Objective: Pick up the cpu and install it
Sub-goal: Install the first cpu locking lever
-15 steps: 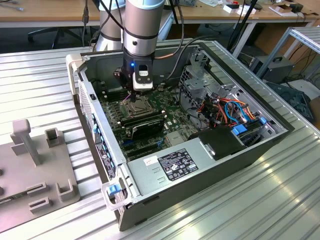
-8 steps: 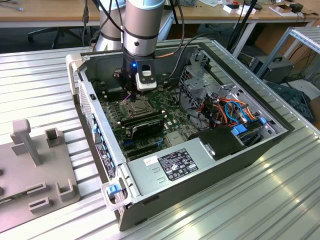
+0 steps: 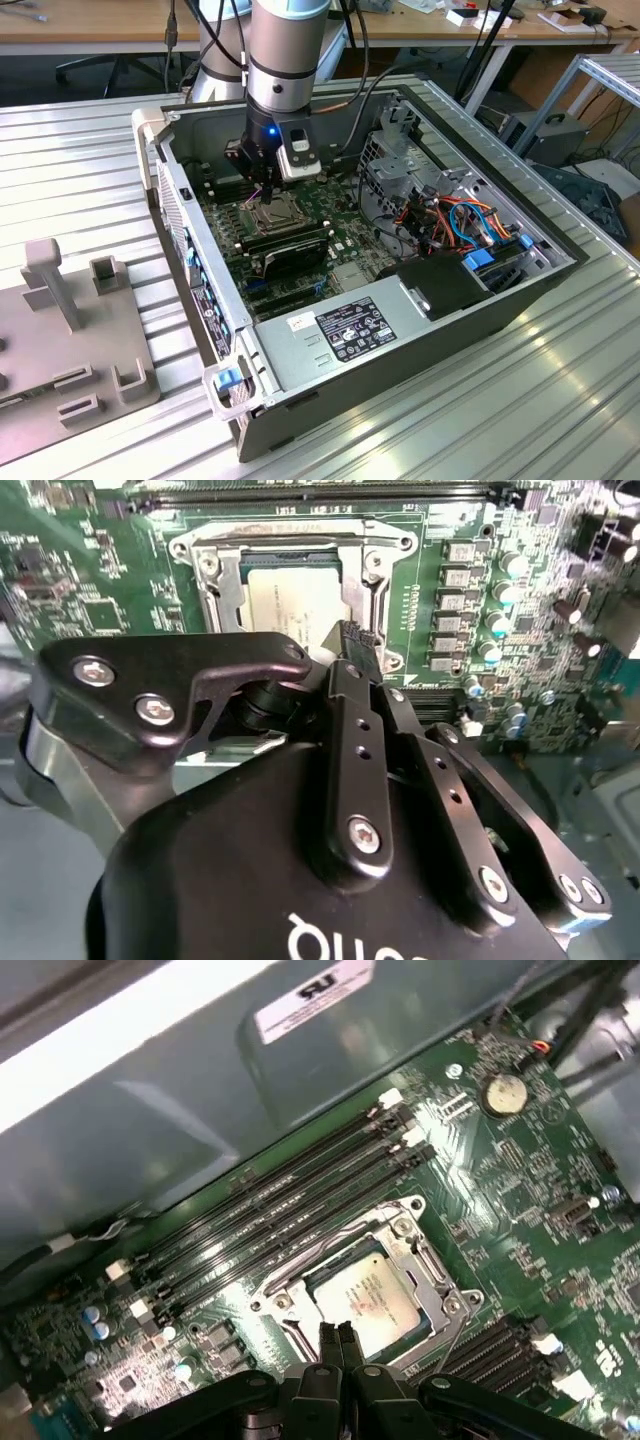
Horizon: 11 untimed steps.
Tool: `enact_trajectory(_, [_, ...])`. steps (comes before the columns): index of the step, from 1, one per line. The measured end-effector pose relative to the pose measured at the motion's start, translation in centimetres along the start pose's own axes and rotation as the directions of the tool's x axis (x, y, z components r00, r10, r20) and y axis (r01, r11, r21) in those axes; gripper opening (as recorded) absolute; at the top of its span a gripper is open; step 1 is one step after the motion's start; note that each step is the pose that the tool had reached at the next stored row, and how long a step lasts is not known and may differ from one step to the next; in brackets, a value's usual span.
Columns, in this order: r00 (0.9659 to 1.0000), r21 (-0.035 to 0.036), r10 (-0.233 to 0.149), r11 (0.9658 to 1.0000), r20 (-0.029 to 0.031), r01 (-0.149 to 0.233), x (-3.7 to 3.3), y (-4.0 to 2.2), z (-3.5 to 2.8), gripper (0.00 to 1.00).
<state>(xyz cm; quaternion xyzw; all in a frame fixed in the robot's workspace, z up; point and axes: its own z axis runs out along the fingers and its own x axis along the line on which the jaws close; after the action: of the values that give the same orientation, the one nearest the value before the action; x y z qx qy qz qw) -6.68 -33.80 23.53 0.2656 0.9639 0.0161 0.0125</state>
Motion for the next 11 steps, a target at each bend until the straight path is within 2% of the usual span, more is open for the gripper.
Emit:
enact_trajectory(4, [0.9982, -0.001, -0.061, 0.9982, -0.0023, 0.061, 0.0, 0.0, 0.0, 0.11])
enact_trajectory(6, [0.997, -0.0013, -0.077, 0.997, -0.0029, 0.077, 0.0, 0.0, 0.0, 0.11])
enact_trajectory(11, [0.992, -0.0023, -0.126, 0.992, -0.0047, 0.126, 0.0, 0.0, 0.0, 0.11])
